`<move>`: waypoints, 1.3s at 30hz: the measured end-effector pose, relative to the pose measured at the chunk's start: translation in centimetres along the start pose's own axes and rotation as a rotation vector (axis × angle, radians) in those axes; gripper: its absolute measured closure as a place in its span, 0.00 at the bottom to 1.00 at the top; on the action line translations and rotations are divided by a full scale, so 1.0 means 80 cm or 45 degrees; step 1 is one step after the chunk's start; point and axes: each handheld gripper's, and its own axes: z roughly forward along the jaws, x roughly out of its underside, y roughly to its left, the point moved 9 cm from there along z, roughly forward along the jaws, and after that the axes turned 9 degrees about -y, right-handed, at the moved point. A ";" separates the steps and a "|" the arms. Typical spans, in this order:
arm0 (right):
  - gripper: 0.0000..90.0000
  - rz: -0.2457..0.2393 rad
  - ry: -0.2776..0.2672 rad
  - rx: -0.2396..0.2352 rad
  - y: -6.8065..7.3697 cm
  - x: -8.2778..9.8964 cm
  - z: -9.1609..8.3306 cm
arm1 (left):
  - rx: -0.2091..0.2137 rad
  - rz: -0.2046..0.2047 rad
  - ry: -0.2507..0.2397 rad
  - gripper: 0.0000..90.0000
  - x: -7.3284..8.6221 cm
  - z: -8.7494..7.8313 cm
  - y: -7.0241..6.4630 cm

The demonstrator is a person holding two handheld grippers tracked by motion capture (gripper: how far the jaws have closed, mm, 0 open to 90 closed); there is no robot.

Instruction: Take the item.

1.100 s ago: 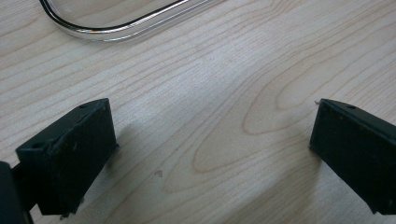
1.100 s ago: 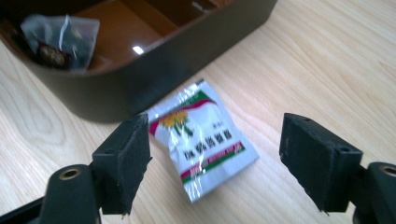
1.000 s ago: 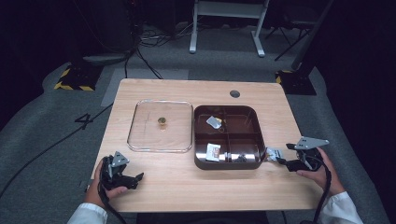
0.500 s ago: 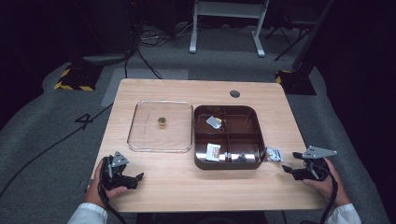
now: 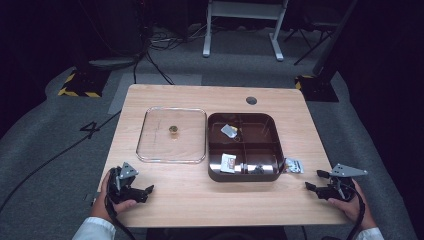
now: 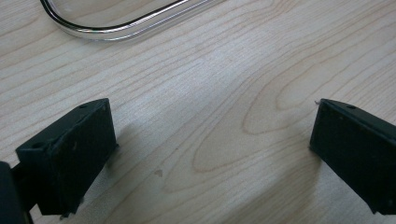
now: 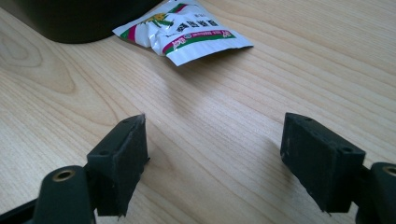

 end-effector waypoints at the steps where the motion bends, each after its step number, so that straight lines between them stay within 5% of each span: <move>1: 0.26 0.001 0.000 0.004 0.000 0.000 0.000 | 0.000 0.000 0.000 0.00 0.000 0.000 0.000; 39: 0.26 0.030 -0.003 0.043 -0.002 0.000 0.000 | 0.020 0.011 0.001 0.00 0.000 0.001 0.000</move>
